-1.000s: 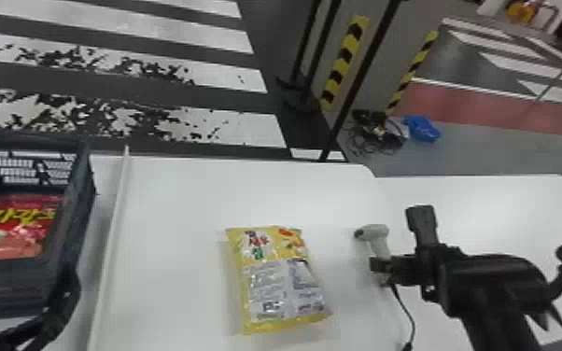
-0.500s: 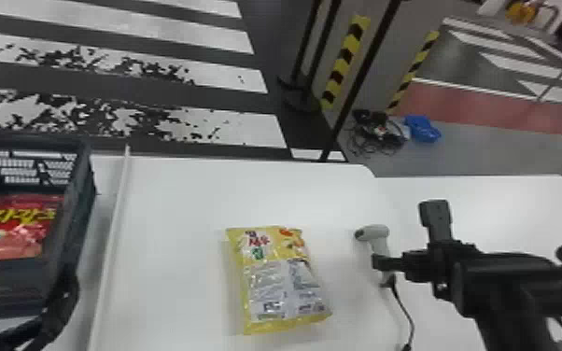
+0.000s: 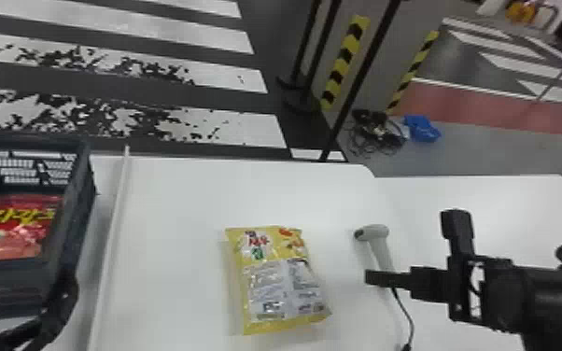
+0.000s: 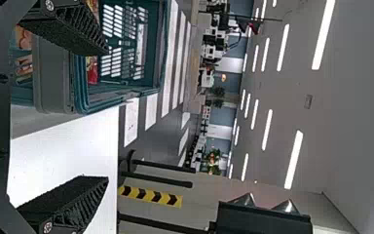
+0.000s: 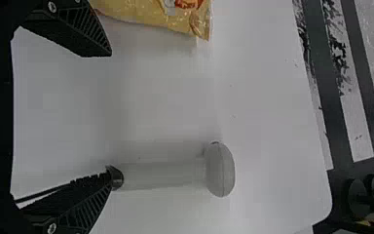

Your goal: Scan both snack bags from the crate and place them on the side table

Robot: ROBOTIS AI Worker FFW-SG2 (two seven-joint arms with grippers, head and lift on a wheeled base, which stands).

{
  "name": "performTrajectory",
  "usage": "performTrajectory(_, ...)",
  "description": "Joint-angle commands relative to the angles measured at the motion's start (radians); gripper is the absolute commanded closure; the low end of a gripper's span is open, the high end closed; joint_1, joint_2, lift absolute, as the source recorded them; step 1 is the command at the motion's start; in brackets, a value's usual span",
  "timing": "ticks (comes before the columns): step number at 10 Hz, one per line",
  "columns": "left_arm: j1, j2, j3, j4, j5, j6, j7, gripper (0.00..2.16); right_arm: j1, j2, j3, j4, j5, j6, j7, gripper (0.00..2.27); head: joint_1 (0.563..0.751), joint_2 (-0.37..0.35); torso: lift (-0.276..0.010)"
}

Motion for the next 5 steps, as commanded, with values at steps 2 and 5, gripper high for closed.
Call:
performTrajectory(2, 0.0, 0.0, 0.0, 0.005, 0.0, -0.003, 0.0, 0.08, 0.014, 0.02, -0.017, -0.042, -0.098, 0.106, 0.055, 0.09, 0.695, -0.337, -0.095)
performTrajectory(5, -0.003, 0.0, -0.002, 0.007, 0.0, -0.003, 0.0, 0.08, 0.005, 0.025, 0.082, -0.038, -0.08, 0.097, 0.055, 0.09, 0.695, -0.281, -0.095)
